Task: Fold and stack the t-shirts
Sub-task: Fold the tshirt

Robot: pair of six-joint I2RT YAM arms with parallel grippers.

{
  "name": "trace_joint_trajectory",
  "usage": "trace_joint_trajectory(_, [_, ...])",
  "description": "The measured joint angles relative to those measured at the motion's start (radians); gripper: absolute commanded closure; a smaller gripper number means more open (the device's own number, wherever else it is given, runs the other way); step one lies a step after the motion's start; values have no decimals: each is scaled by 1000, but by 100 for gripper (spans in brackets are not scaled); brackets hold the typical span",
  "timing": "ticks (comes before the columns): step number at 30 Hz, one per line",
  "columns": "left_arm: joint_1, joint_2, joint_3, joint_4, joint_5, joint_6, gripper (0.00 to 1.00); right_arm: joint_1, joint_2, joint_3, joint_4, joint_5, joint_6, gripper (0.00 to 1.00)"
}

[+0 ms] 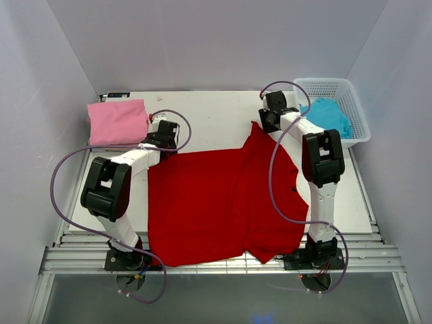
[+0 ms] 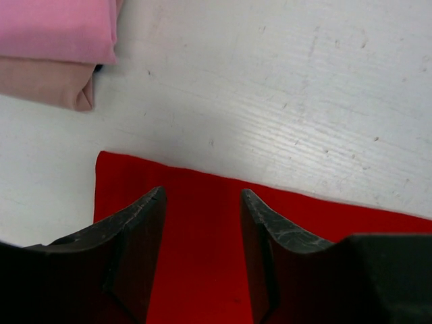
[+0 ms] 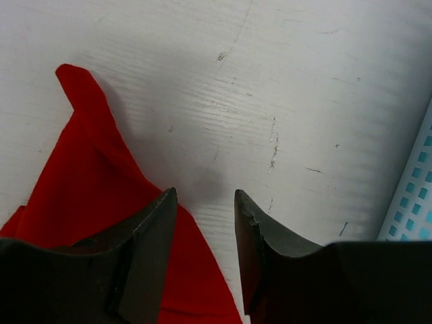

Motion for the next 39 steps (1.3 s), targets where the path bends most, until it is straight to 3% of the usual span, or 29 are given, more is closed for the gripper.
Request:
trace_joint_trajectory(17, [56, -24, -99, -53, 8, -50, 41, -31, 0, -10, -24, -223, -8, 55])
trace_joint_trajectory(26, [114, -33, -99, -36, 17, -34, 42, -33, 15, -6, -24, -258, -26, 57])
trace_joint_trajectory(28, [130, -33, -100, -34, 22, -30, 42, -37, 39, 7, -20, -269, -26, 62])
trace_joint_trajectory(30, [146, -34, -104, -27, 28, -27, 42, -42, 51, 28, -22, -275, -34, 73])
trace_joint_trajectory(31, [154, -34, -107, -24, 29, -26, 42, -45, 60, 39, -22, -278, -35, 84])
trace_joint_trajectory(33, [169, -35, -116, -18, 33, -23, 41, -50, 71, 55, -20, -288, -35, 91])
trace_joint_trajectory(39, [208, -41, -130, -11, 42, -23, 42, -53, 73, 56, -13, -235, -34, 92])
